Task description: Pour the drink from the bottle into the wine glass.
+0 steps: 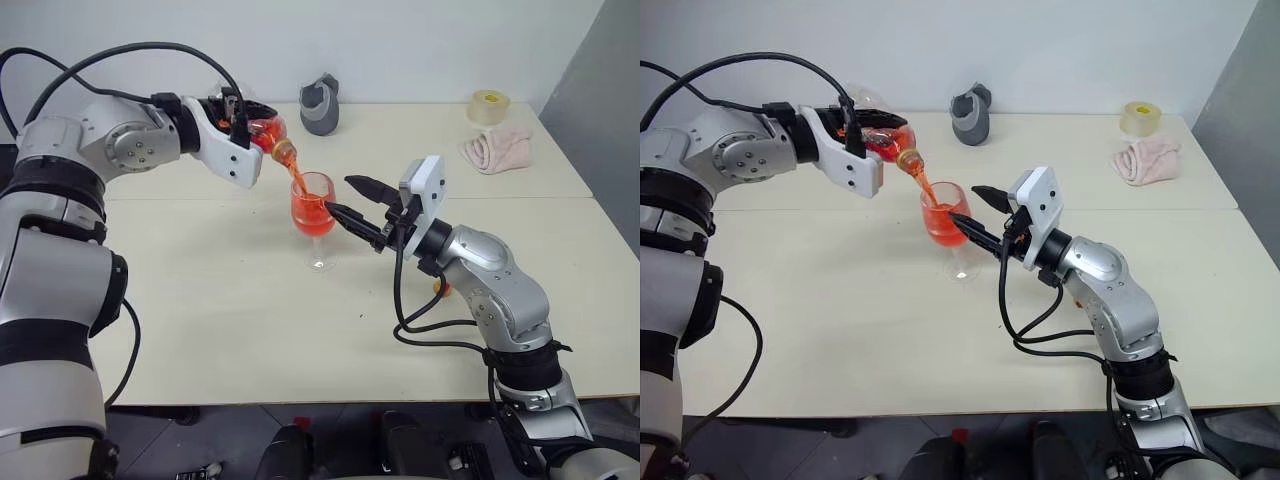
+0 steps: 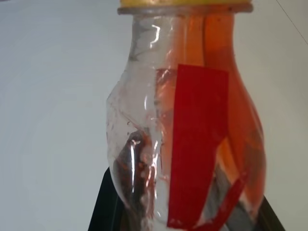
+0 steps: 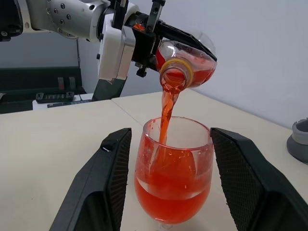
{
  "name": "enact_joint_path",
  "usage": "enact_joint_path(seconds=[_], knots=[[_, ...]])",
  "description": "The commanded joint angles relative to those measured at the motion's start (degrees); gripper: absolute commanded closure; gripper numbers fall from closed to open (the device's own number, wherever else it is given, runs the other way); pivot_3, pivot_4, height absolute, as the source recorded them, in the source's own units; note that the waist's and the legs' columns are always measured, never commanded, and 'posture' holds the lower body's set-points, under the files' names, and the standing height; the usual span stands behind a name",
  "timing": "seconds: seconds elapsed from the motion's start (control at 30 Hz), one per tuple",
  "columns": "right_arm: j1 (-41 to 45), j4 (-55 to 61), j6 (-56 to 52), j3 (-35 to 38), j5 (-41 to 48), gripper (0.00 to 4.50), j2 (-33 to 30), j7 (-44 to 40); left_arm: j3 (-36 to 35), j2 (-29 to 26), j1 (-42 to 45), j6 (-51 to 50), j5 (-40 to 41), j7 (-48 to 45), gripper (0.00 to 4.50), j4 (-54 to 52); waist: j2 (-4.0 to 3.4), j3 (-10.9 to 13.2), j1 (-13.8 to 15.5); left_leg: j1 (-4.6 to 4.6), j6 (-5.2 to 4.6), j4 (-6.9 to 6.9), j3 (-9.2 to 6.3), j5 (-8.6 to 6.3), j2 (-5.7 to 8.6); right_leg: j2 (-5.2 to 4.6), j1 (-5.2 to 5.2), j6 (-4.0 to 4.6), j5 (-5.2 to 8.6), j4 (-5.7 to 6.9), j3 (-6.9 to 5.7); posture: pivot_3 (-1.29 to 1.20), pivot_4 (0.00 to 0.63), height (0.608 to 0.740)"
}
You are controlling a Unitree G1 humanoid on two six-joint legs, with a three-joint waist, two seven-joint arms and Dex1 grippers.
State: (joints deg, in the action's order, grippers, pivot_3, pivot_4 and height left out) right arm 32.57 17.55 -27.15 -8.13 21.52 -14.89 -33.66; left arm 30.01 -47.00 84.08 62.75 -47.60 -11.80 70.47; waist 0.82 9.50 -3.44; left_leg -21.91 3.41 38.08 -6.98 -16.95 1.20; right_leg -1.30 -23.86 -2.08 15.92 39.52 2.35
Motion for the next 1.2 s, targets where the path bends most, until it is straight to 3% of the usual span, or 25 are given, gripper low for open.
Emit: enact_joint_path(seconds=[0.03, 0.33, 0.5, 0.67, 0.8, 0.9, 1.2], knots=[[0.40, 2.12, 0.44, 0.47, 0.41, 1.70, 0.13, 0.20, -1.40, 0.03, 1.89, -0.76, 2.23, 0.01, 3.48, 0.52, 0.00, 0.00, 0.00, 0.00, 0.01, 0.00, 0.00, 0.00, 0.00, 0.00, 0.00, 0.00, 0.00, 0.01, 0.00, 0.00, 0.150, 0.740], [-0.21, 1.54, 0.71, 0.57, 0.06, 1.70, -0.35, 0.03, -4.41, 1.87, -1.60, -1.13, 10.07, -7.92, 3.48, 0.94, 0.00, 0.00, -0.14, -0.05, 0.01, 0.02, 0.06, 0.01, 0.01, -0.02, -0.15, -0.01, 0.01, 0.14, 0.07, 0.00, 0.150, 0.740], [-0.21, 1.12, 0.95, 0.50, -0.04, 1.70, -0.39, -0.04, -10.50, 4.34, -4.74, -3.98, 20.92, -18.34, 3.48, 0.29, 0.01, -0.01, -0.20, -0.12, 0.09, 0.05, 0.05, 0.06, 0.02, -0.04, -0.21, -0.01, 0.01, 0.21, 0.05, 0.00, 0.150, 0.740], [-0.88, 1.10, 1.15, 0.33, 0.02, 1.70, -0.51, -0.46, -19.04, 7.33, -8.49, -12.89, 34.60, -30.58, 3.48, -2.89, 0.01, -0.01, -0.59, -0.12, 0.15, 0.06, 0.03, 0.09, 0.01, -0.04, -0.22, -0.01, 0.02, 0.29, 0.04, 0.00, 0.150, 0.740], [-0.92, 1.50, 0.92, 0.28, 0.31, 1.70, -0.47, -0.63, -25.18, 9.10, -10.41, -24.78, 42.71, -34.55, 3.48, -7.60, 0.02, -0.01, -1.13, -0.14, 0.15, 0.10, -0.01, 0.10, 0.01, -0.04, -0.23, -0.02, 0.02, 0.33, 0.02, 0.00, 0.150, 0.740], [-0.96, 2.08, 0.47, 0.23, 0.78, 1.70, -0.69, -1.08, -29.26, 9.58, -12.83, -34.95, 47.02, -33.45, 3.48, -12.75, 0.02, -0.02, -1.62, -0.13, 0.15, 0.10, -0.07, 0.10, 0.00, -0.04, -0.24, -0.03, 0.03, 0.37, 0.00, 0.00, 0.150, 0.740], [-9.76, 8.43, 2.60, -1.52, 2.20, 1.70, -8.23, -10.57, -44.22, 12.31, -35.81, -66.92, 56.12, -12.54, 3.48, -43.88, 0.04, -0.09, -1.69, -0.08, 0.16, 0.09, -0.47, 0.10, -0.05, -0.04, -0.24, -0.05, 0.05, 0.42, 0.01, 0.00, 0.150, 0.740]])
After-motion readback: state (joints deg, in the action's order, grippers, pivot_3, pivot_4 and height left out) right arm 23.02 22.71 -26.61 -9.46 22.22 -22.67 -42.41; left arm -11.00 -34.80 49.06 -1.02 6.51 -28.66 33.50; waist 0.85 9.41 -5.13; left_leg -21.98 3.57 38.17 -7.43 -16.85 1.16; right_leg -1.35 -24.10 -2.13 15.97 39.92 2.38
